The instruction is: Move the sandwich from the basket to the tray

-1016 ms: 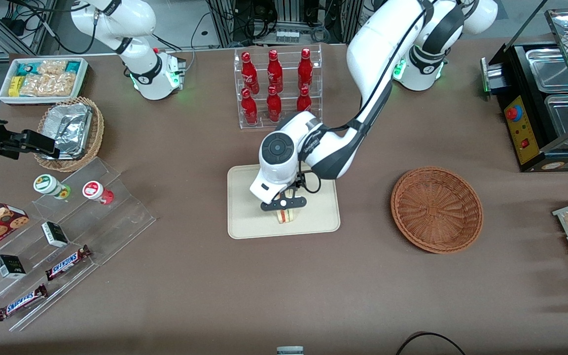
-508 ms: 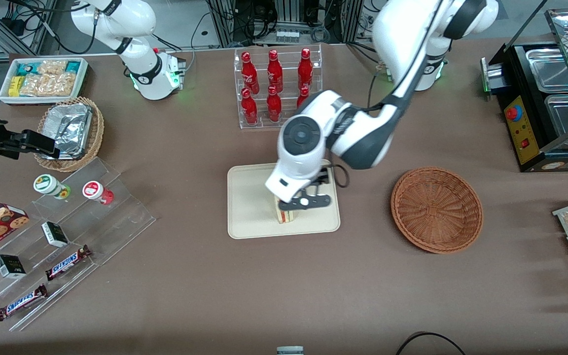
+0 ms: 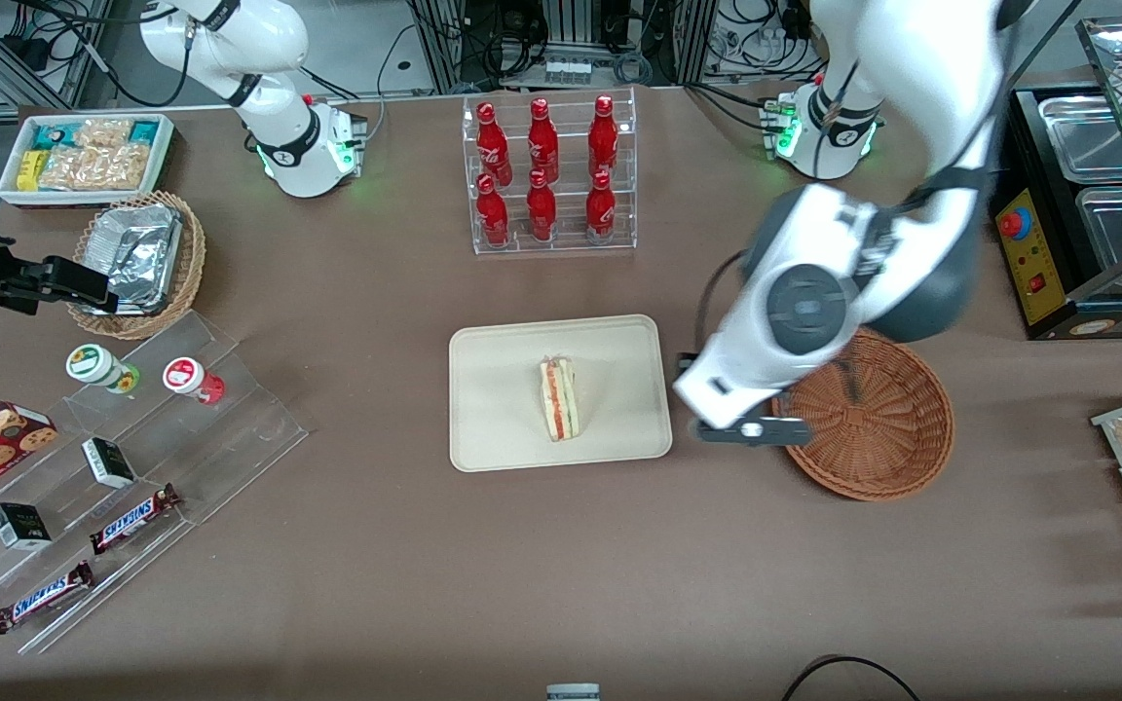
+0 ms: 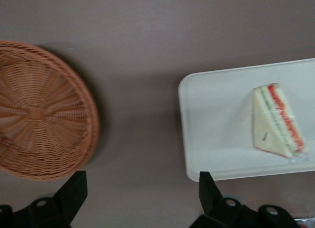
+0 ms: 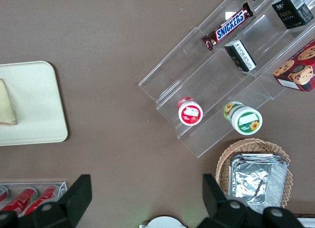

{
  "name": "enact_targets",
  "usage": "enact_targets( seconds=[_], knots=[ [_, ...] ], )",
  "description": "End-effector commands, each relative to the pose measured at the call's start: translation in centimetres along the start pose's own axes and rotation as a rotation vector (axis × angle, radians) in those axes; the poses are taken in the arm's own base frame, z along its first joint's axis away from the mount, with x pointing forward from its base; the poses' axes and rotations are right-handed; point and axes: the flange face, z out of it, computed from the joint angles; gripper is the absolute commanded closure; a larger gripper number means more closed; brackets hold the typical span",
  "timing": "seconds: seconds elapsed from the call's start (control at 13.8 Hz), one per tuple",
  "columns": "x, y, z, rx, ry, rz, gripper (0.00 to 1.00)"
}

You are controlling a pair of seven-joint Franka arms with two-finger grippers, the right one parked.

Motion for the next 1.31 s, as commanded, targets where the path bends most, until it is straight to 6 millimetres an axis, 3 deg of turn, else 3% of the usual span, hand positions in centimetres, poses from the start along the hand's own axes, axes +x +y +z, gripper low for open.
enact_targets(
  seconds=[0.0,0.15,0.36,0.8,1.23],
  knots=[
    [-2.4,-6.3,-1.4,-0.014,-0.015,0.019,0.00],
    [-2.7,-10.0,-2.5,-0.022,-0.009,0.038,0.00],
    [-4.5,-13.5,-4.0,-0.027,0.003,0.018,0.00],
    [-8.7,-16.5,-7.2,-0.009,0.008,-0.017,0.00],
    [-11.6,-22.9,-10.6,-0.021,0.000,-0.032,0.00]
  ],
)
